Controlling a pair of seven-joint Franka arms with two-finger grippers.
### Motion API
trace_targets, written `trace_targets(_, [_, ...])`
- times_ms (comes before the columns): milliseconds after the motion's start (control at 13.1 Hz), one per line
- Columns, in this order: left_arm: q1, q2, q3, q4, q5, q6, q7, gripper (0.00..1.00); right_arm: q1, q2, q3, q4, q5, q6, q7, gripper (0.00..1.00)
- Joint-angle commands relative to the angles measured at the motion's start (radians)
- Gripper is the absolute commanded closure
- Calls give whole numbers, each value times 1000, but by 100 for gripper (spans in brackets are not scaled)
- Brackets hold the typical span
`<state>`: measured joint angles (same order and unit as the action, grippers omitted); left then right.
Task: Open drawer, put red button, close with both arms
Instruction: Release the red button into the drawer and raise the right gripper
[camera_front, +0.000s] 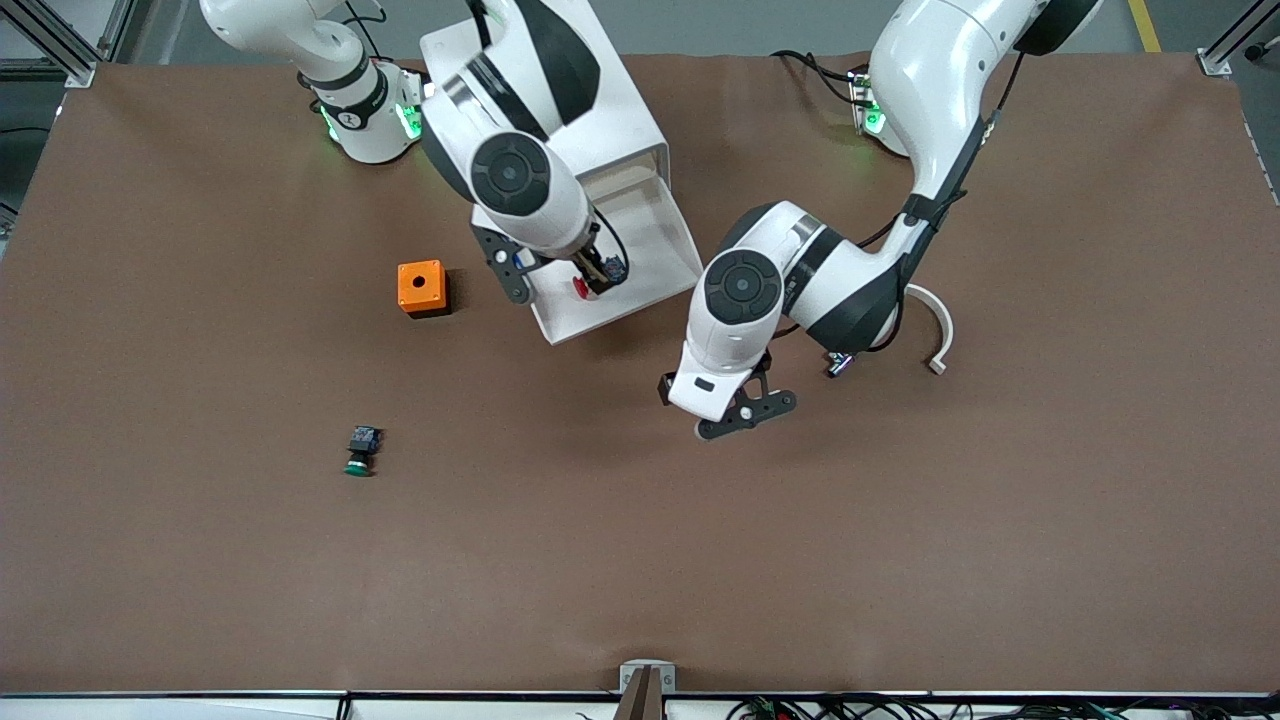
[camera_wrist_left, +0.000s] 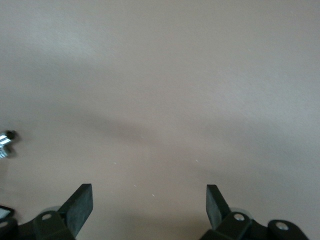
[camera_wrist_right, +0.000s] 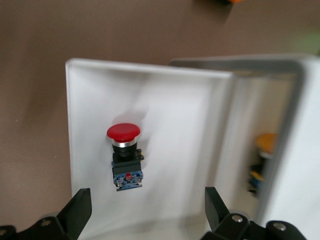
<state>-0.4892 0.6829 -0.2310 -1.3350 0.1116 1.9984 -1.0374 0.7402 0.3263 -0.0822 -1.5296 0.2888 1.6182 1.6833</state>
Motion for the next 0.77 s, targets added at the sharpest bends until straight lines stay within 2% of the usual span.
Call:
trace_targets(0, [-29,1,2,-6,-29,42,-15,0,-99,-65,9,81,-22,-147,-110,0])
trace_targets(306, [-81,20,2,-30,-29,100,-94,0,-283,-205,7,75,-22,-308,-495,0])
trace_targets(536, [-130,17,2,-53,-46,109,-111,0,-401,-268,6,56,-34,-369,-759,0])
trace_targets(690, [-147,15,1,-62,-47,108,-116,0,-439,-320,6,-1,-106,-363,-925,0])
